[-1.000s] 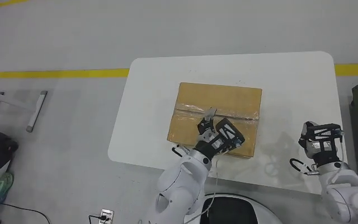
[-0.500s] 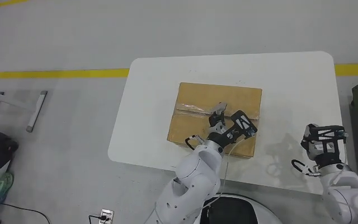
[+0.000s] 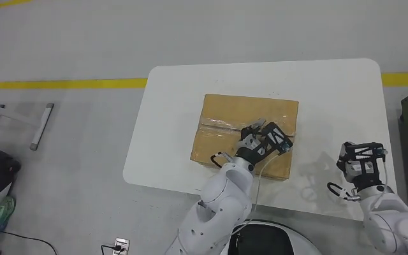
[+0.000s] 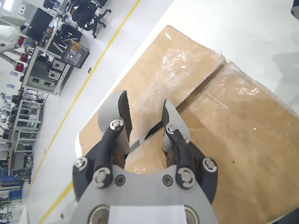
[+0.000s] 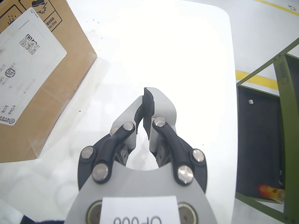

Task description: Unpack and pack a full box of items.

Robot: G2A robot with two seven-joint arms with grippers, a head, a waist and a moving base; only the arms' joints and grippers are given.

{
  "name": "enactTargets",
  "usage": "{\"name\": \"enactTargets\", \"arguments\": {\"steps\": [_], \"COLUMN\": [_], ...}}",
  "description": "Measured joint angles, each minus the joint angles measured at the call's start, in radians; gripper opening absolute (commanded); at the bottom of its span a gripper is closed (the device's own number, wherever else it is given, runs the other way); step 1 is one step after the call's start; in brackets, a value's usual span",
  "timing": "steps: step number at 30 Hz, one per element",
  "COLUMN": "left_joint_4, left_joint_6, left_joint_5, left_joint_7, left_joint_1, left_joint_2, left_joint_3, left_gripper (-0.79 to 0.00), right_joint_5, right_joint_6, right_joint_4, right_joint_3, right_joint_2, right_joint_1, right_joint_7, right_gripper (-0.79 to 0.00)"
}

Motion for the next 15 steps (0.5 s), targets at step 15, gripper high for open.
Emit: {"name": "enactTargets", "arguments": {"steps": [15], "left_joint_4": [-0.070], "left_joint_6": [0.150], "left_joint_5": [0.036], "left_joint_7": [0.005], "left_joint_1": [-0.029], "left_joint_2": [0.009], "left_joint_3": [-0.236], "left_gripper": [-0.785], "right_joint_5": [-0.002], "right_joint_6": [-0.015], "right_joint_4": [0.003], "right_joint_3": [0.004], "right_joint_2": [-0.003], "right_joint_1": [0.011], "right_joint_7": [0.009], "right_gripper": [-0.785]}}
